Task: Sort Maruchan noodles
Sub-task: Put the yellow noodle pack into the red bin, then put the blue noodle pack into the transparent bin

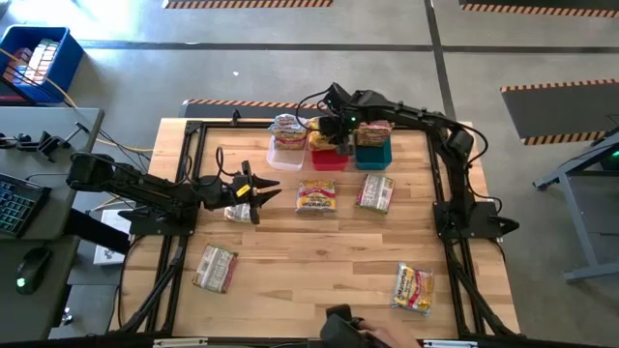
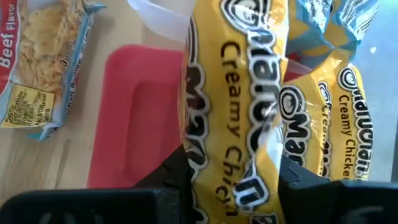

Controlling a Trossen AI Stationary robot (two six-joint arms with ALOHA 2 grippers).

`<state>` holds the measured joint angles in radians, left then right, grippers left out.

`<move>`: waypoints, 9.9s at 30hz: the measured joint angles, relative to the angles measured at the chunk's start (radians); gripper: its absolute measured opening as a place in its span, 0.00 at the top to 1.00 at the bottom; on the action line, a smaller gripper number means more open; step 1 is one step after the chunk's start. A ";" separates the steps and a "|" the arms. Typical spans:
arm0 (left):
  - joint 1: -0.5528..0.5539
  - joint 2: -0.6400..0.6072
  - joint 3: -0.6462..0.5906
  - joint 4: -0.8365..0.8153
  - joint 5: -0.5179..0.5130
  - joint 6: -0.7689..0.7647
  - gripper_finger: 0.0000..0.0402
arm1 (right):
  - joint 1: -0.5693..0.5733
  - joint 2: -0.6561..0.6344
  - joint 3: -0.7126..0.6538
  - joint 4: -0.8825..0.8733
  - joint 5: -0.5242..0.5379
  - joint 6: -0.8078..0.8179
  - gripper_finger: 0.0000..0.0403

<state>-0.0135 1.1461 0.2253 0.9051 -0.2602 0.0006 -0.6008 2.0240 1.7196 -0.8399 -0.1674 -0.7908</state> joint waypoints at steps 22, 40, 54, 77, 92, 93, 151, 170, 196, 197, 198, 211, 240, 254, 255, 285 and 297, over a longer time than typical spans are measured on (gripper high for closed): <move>0.000 0.000 0.000 -0.012 -0.001 -0.017 0.76 | -0.006 0.015 0.007 -0.034 0.108 0.042 0.77; 0.000 0.000 0.000 -0.015 -0.001 -0.016 0.77 | -0.006 0.071 0.009 0.050 0.081 0.081 0.76; 0.000 0.000 0.000 -0.015 -0.001 -0.018 0.77 | -0.006 0.071 0.009 0.093 0.103 0.165 0.70; 0.000 0.000 0.000 -0.018 -0.001 -0.024 0.77 | -0.002 0.071 0.000 0.113 0.097 0.243 0.44; 0.000 0.000 0.001 -0.028 -0.001 -0.024 0.77 | 0.073 -0.004 0.001 0.063 0.356 0.207 0.44; 0.000 0.001 0.001 -0.030 -0.001 -0.024 0.77 | 0.079 -0.020 0.001 0.056 0.374 0.207 0.45; -0.084 0.620 0.615 -0.931 -0.247 -0.088 0.66 | 0.613 -0.986 -1.283 1.054 0.494 0.584 1.00; -0.026 0.667 0.615 -0.879 -0.105 -0.033 0.73 | 0.615 -0.984 -1.283 1.035 0.482 0.637 1.00; -0.088 0.620 0.617 -0.801 -0.006 -0.052 0.93 | 0.615 -0.982 -1.283 0.934 0.313 0.794 0.72; -0.098 0.620 0.617 -0.823 -0.026 -0.047 0.90 | 0.615 -0.982 -1.283 0.937 0.314 0.794 0.69; -0.107 0.620 0.616 -0.842 -0.048 -0.043 0.88 | 0.615 -0.982 -1.283 0.942 0.314 0.794 0.67; -0.109 0.647 0.617 -0.776 -0.176 -0.260 0.58 | 0.615 -0.982 -1.282 0.991 0.314 0.819 0.60; -0.084 0.794 0.616 -0.571 -0.225 -0.164 0.85 | 0.615 -0.982 -1.282 0.998 0.314 0.819 0.60; -0.128 0.730 0.615 -0.616 -0.210 -0.037 1.00 | 0.612 -0.949 -1.282 0.997 0.471 0.941 0.60; -0.132 0.710 0.615 -0.618 -0.225 -0.033 1.00 | 0.609 -0.933 -1.282 0.999 0.493 0.958 0.60; 0.041 0.666 0.616 -0.756 0.082 -0.153 1.00 | 0.478 -0.376 -1.142 1.372 0.477 1.088 0.99; -0.095 0.580 0.616 -0.651 0.123 -0.128 1.00 | 0.436 -0.363 -1.142 1.380 0.473 1.097 1.00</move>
<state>-0.1089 1.7264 0.8413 0.2544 -0.1368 -0.1278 -0.1650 1.6609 0.5774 0.5405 0.3058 0.3059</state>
